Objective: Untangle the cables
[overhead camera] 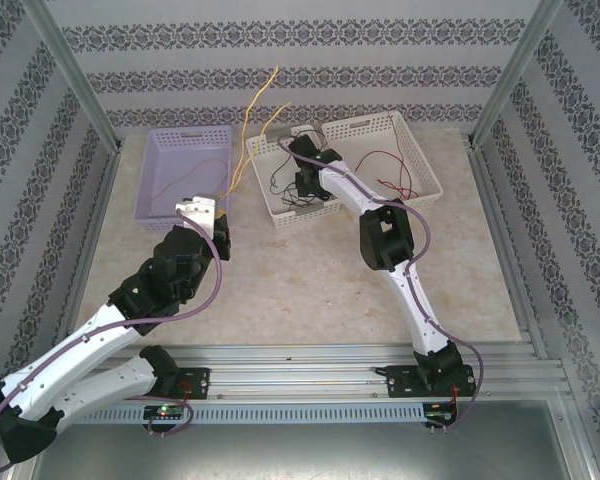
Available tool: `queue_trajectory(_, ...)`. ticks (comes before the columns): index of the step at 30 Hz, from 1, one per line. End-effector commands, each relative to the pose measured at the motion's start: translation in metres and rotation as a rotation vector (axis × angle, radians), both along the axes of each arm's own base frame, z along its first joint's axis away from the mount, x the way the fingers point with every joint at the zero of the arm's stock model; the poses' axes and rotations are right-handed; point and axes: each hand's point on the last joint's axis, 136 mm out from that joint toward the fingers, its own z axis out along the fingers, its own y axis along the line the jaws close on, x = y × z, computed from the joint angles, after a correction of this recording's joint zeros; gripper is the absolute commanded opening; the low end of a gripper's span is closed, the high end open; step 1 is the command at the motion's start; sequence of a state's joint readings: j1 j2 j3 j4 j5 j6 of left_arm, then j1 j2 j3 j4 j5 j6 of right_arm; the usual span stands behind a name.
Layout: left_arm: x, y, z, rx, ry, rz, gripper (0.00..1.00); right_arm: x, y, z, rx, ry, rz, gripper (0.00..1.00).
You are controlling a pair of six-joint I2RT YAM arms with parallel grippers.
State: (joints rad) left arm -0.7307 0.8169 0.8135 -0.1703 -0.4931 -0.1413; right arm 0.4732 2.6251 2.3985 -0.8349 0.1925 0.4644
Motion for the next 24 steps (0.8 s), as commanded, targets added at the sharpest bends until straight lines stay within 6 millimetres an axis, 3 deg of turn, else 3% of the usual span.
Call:
queue_trajectory(1,0.003,0.002,0.012,-0.018,-0.035,0.003,0.00,0.004,0.003,-0.002,0.022,-0.003,-0.007,0.35)
queue_trajectory(4,0.002,0.002,0.012,-0.017,-0.035,0.005,0.00,0.004,0.004,-0.002,0.023,0.000,-0.008,0.31)
queue_trajectory(15,0.002,0.002,0.013,-0.019,-0.037,0.002,0.00,0.004,0.006,0.002,0.001,-0.019,0.014,0.00)
queue_trajectory(20,0.002,0.002,0.013,-0.020,-0.036,0.001,0.00,0.004,0.013,0.015,-0.019,-0.052,0.044,0.00)
queue_trajectory(24,0.002,0.002,0.013,-0.021,-0.037,0.001,0.00,0.005,0.021,0.044,-0.023,-0.110,0.068,0.00)
